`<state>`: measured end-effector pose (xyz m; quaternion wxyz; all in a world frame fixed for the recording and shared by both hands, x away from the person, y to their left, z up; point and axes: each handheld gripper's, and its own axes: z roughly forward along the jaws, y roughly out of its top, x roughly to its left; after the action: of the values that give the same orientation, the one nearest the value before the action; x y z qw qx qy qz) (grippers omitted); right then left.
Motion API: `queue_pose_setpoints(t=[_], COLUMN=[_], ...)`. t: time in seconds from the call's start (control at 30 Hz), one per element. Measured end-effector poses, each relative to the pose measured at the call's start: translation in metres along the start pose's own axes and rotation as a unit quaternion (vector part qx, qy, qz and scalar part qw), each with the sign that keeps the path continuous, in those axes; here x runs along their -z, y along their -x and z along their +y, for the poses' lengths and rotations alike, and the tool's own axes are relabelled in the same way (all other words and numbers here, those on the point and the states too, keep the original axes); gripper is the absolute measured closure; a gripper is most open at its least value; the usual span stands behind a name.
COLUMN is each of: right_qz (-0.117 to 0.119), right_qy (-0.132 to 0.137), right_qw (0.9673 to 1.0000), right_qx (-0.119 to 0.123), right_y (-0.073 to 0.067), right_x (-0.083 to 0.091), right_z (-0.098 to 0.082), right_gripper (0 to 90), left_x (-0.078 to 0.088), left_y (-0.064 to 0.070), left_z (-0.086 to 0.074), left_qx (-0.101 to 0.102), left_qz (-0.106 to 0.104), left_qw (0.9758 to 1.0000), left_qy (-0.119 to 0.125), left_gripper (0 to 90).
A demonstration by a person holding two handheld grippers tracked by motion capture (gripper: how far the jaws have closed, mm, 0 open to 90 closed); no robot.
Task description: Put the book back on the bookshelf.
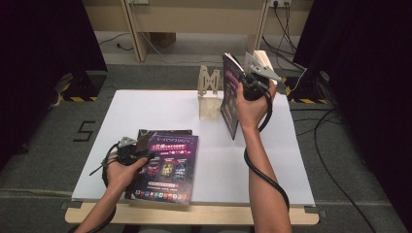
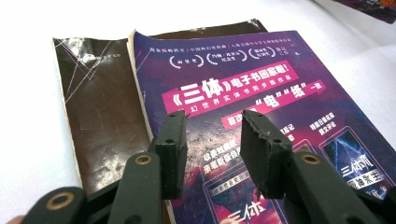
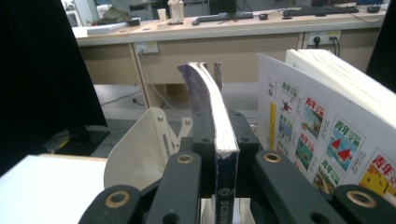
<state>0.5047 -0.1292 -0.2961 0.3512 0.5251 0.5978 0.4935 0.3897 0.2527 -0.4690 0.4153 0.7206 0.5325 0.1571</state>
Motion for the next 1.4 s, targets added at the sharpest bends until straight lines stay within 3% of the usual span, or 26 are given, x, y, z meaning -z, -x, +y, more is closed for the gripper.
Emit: queue_pose_setpoints(t=[0.3,0.57,1.4], right_qz=[-0.007,-0.001,0.002], right_qy=[-0.024,-0.043,-0.070], right_qw=[0.9997,0.9990,0.9975], right_qx=[0.005,-0.011,-0.011], right_y=[-0.006,0.001,0.008], right_x=[0.020,0.028,0.020], right_z=[-0.013,-0.017,-0.014], right_gripper=[83.4,81.9,77.4], left_x=[0.001,0.001,0.000], left_y=[0.001,0.002,0.002], left_z=[0.000,0.000,-0.001], left_qx=[-0.001,-0.002,0.000], left_qz=[0.003,0.001,0.003], left_qw=[1.0000,1.0000,1.0000], left_qy=[-0.004,-0.005,-0.004], left_gripper=[60.3,60.2,60.1])
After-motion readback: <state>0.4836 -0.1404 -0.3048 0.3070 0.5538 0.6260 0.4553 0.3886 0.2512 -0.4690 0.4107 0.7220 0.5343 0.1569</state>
